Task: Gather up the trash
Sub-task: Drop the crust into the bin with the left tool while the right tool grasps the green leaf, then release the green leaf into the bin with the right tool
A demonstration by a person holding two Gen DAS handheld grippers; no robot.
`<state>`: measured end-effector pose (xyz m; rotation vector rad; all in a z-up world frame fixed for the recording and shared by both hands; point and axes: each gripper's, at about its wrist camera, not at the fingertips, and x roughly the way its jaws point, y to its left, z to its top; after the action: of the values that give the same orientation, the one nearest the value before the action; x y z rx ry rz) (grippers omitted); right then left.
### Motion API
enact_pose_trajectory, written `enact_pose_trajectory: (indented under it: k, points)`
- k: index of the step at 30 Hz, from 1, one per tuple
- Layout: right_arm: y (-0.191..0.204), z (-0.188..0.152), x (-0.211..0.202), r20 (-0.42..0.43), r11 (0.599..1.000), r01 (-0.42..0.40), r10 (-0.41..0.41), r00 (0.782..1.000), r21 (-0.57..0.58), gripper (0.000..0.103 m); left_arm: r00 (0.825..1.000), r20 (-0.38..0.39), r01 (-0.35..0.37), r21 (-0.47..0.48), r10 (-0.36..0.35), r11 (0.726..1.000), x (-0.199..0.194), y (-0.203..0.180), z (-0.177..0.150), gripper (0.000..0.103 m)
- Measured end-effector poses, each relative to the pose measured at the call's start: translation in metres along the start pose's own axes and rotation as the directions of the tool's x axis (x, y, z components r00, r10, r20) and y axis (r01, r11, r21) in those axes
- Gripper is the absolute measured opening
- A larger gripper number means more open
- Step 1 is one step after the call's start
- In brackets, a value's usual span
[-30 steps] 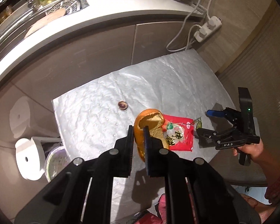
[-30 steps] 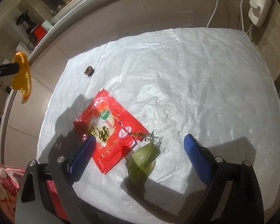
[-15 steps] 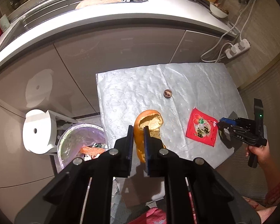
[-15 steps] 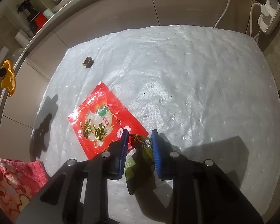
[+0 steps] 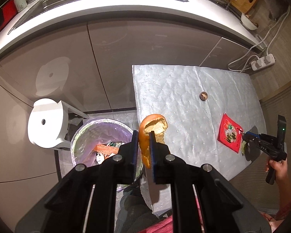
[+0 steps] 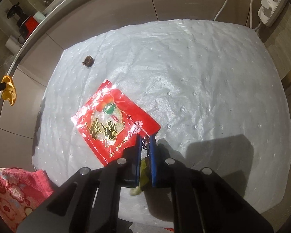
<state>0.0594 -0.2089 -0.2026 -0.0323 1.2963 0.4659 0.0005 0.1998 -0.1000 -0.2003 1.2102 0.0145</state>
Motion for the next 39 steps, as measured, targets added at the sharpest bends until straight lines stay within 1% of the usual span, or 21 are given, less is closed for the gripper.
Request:
enact_pose_trajectory:
  k: [2, 4, 10, 14, 17, 21, 23, 26, 29, 31, 32, 33, 34, 35, 37, 39]
  points:
    - [0.006, 0.0, 0.003, -0.019, 0.999, 0.04, -0.041, 0.999, -0.016, 0.009, 1.0, -0.001, -0.001, -0.011, 0.001, 1.0, -0.001, 0.007, -0.002, 0.011]
    - [0.011, -0.001, 0.004, -0.014, 0.998, 0.065, -0.066, 0.998, -0.024, 0.009, 1.0, 0.0, -0.003, -0.021, 0.003, 1.0, -0.001, 0.013, -0.003, 0.011]
    - [0.012, 0.003, -0.01, 0.014, 0.998, 0.062, -0.062, 0.998, 0.014, 0.008, 1.0, 0.009, -0.002, -0.031, 0.002, 1.0, 0.0, 0.024, -0.007, 0.011]
    - [0.017, 0.009, -0.035, 0.063, 0.998, 0.058, -0.06, 0.996, 0.031, 0.008, 1.0, -0.005, 0.001, -0.038, -0.002, 0.999, 0.012, 0.039, -0.015, 0.011]
    - [0.027, 0.015, -0.063, 0.11, 0.998, 0.058, -0.061, 0.992, 0.035, 0.008, 1.0, -0.028, -0.006, -0.046, 0.004, 0.999, 0.026, 0.053, -0.026, 0.011]
    - [0.049, 0.025, -0.098, 0.177, 0.999, 0.042, -0.047, 0.983, 0.03, 0.008, 0.996, -0.09, -0.021, -0.054, 0.016, 0.998, 0.056, 0.074, -0.046, 0.011]
    - [0.063, 0.03, -0.113, 0.206, 0.999, 0.034, -0.038, 0.978, 0.02, 0.008, 0.99, -0.138, -0.039, -0.047, 0.033, 0.998, 0.079, 0.084, -0.056, 0.011]
    - [0.085, 0.039, -0.131, 0.242, 1.0, 0.02, -0.019, 0.97, -0.005, 0.008, 0.975, -0.216, -0.055, -0.04, 0.045, 0.998, 0.116, 0.097, -0.07, 0.011]
    - [0.107, 0.045, -0.145, 0.271, 1.0, 0.0, 0.008, 0.963, -0.029, 0.008, 0.953, -0.298, -0.076, -0.049, 0.058, 0.996, 0.154, 0.111, -0.081, 0.011]
    - [0.123, 0.048, -0.15, 0.283, 0.999, -0.016, 0.028, 0.959, -0.046, 0.008, 0.935, -0.352, -0.078, -0.063, 0.052, 0.995, 0.174, 0.119, -0.087, 0.015]
    - [0.131, 0.05, -0.151, 0.284, 0.998, -0.024, 0.038, 0.958, -0.056, 0.008, 0.928, -0.367, -0.086, -0.062, 0.058, 0.994, 0.181, 0.122, -0.089, 0.02]
    - [0.139, 0.052, -0.151, 0.285, 0.997, -0.029, 0.047, 0.957, -0.068, 0.008, 0.924, -0.377, -0.095, -0.056, 0.068, 0.994, 0.186, 0.123, -0.09, 0.03]
    - [0.147, 0.053, -0.151, 0.286, 0.996, -0.035, 0.057, 0.956, -0.081, 0.008, 0.921, -0.381, -0.104, -0.048, 0.078, 0.993, 0.188, 0.124, -0.091, 0.036]
    - [0.155, 0.054, -0.15, 0.283, 0.995, -0.046, 0.071, 0.956, -0.093, 0.008, 0.922, -0.378, -0.111, -0.04, 0.088, 0.993, 0.188, 0.124, -0.092, 0.046]
    - [0.171, 0.056, -0.146, 0.277, 0.991, -0.067, 0.097, 0.956, -0.116, 0.008, 0.923, -0.374, -0.113, -0.035, 0.091, 0.993, 0.187, 0.126, -0.091, 0.048]
    - [0.19, 0.058, -0.138, 0.261, 0.985, -0.092, 0.129, 0.957, -0.148, 0.008, 0.926, -0.369, -0.101, -0.05, 0.075, 0.994, 0.179, 0.131, -0.087, 0.048]
